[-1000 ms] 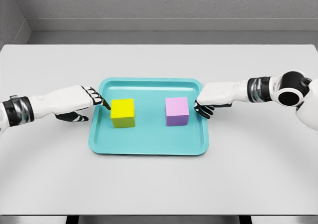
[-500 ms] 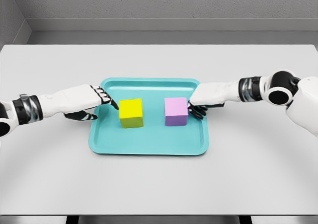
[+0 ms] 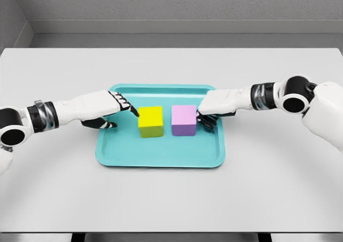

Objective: Push two cubes

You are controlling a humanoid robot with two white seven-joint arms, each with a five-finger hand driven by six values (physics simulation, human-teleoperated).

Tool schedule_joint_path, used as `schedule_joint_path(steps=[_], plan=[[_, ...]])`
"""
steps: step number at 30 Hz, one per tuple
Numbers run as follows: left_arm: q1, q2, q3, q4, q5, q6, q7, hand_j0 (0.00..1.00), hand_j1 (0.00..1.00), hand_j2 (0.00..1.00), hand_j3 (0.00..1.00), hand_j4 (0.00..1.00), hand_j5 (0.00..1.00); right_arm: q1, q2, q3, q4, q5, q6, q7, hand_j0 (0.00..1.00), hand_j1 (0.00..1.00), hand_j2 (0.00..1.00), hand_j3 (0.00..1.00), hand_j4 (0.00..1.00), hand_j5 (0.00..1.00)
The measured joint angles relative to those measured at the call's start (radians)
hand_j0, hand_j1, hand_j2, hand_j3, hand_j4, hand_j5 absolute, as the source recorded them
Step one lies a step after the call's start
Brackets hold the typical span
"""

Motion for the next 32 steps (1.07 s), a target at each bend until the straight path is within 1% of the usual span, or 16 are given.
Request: schedule_joint_path(steps=[7,16,17,18,19,20,22,24,26,28,29,32], plan=[[-0.002,-0.009,-0.006,0.003,-0.019,-0.011,-0.003,0.73,0.73,0.73,0.73,0.73,0.73,-0.002,0.017,0.001,0.000,0.000,0.000,0.000,0.09,0.09,0.09,0.09,0.09,0.09],[-0.006,-0.016,-0.006,0.004,-0.021,-0.010,-0.003,0.73,0.73,0.73,0.73,0.73,0.73,-0.008,0.023,0.004,0.003,0.006,-0.003,0.002,0.10,0.10,0.10,0.10,0.10,0.10],[-0.005,-0.015,-0.006,0.003,-0.020,-0.011,-0.003,0.74,0.74,0.74,0.74,0.74,0.74,-0.008,0.022,0.004,0.004,0.005,-0.003,0.002,0.10,0.10,0.10,0.10,0.10,0.10],[-0.003,-0.012,-0.005,0.003,-0.018,-0.012,-0.004,0.80,0.80,0.80,0.80,0.80,0.80,-0.008,0.022,0.004,0.005,0.003,-0.002,0.001,0.10,0.10,0.10,0.10,0.10,0.10],[-0.002,-0.009,-0.004,0.001,-0.017,-0.014,-0.004,0.93,0.93,0.93,0.93,0.93,0.93,-0.008,0.021,0.004,0.008,0.002,-0.001,0.001,0.10,0.10,0.10,0.10,0.10,0.10],[-0.003,-0.007,-0.001,-0.001,-0.016,-0.015,-0.004,1.00,1.00,1.00,1.00,1.00,1.00,-0.008,0.020,0.004,0.011,0.002,-0.001,0.001,0.10,0.10,0.10,0.10,0.10,0.10],[-0.006,0.002,0.002,-0.002,-0.006,-0.016,-0.005,1.00,1.00,1.00,1.00,1.00,1.00,-0.014,0.017,0.004,0.017,0.001,0.000,0.000,0.10,0.10,0.10,0.10,0.10,0.10],[-0.006,0.019,0.006,-0.004,0.019,-0.016,-0.005,1.00,1.00,1.00,1.00,1.00,1.00,-0.023,0.013,0.001,0.023,0.000,0.000,0.000,0.10,0.10,0.10,0.10,0.10,0.10],[-0.006,0.051,0.029,-0.008,0.067,-0.017,-0.005,1.00,1.00,1.00,1.00,1.00,1.00,-0.037,0.011,-0.003,0.033,-0.001,0.000,0.000,0.10,0.10,0.10,0.10,0.10,0.10],[-0.003,0.124,0.068,-0.019,0.142,-0.017,-0.005,1.00,1.00,1.00,1.00,1.00,1.00,-0.048,0.009,-0.006,0.040,-0.002,0.000,0.000,0.10,0.10,0.10,0.10,0.10,0.10],[0.009,0.166,0.091,-0.019,0.169,-0.017,-0.005,1.00,1.00,1.00,1.00,1.00,1.00,-0.060,0.008,-0.008,0.041,-0.003,0.000,0.000,0.10,0.10,0.10,0.10,0.10,0.10],[0.023,0.253,0.151,0.024,0.213,-0.017,-0.005,1.00,1.00,1.00,1.00,1.00,1.00,-0.074,-0.008,-0.040,0.043,-0.008,0.000,0.000,0.11,0.11,0.11,0.11,0.11,0.11]])
